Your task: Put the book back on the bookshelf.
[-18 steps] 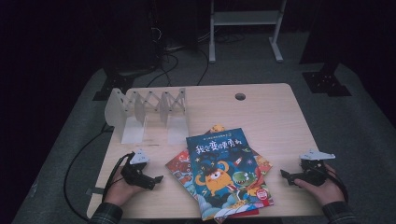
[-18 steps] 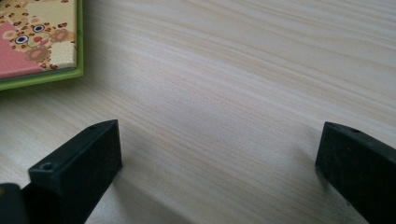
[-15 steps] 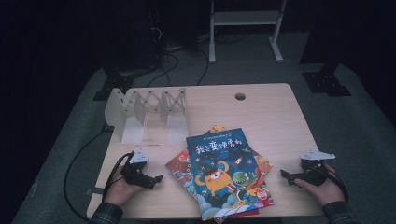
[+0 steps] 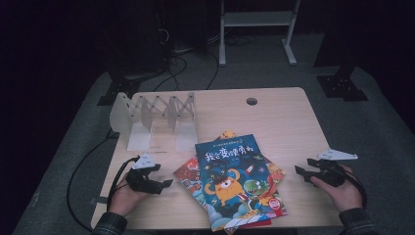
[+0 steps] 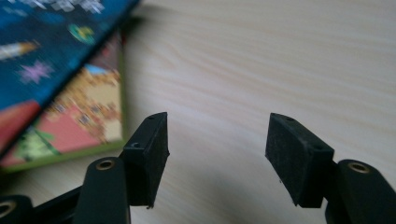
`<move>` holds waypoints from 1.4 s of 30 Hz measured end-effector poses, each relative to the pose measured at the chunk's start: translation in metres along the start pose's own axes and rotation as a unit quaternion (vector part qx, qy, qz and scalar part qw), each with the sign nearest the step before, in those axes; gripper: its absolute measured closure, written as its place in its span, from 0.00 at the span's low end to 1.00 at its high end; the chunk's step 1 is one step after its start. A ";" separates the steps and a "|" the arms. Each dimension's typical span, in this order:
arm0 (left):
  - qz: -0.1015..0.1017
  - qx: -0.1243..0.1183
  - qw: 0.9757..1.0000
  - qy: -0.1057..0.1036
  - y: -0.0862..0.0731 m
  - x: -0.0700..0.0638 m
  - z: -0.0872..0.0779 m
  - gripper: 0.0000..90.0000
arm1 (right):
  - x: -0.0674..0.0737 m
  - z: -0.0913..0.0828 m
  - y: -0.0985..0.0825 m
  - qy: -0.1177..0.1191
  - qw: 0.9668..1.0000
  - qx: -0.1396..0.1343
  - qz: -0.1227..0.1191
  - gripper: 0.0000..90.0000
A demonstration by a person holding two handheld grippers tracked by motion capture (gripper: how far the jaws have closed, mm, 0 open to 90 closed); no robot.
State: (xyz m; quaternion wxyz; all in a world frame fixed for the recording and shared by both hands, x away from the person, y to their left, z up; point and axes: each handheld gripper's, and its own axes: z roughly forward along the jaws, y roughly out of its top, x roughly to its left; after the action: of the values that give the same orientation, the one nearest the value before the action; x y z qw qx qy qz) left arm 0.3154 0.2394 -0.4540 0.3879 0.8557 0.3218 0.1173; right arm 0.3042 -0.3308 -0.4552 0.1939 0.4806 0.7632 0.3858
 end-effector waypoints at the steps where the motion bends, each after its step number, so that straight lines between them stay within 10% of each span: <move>1: 0.000 -0.003 1.000 -0.001 0.001 -0.001 0.000 0.22 | 0.002 0.001 0.004 0.006 1.000 -0.004 -0.001 0.43; 22: 0.004 -0.021 1.000 -0.012 0.016 -0.005 0.001 0.22 | 0.060 0.061 0.062 0.088 0.995 0.000 -0.045 0.44; 42: 0.012 -0.017 1.000 -0.020 0.023 -0.008 0.008 0.18 | 0.075 0.086 0.066 0.132 0.990 0.022 -0.052 0.49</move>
State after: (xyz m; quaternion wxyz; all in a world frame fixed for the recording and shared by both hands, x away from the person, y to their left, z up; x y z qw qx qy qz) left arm 0.3238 0.2184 -0.4416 0.4071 0.8552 0.3013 0.1100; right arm 0.3658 -0.2142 -0.4521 0.1012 0.3892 0.8144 0.4183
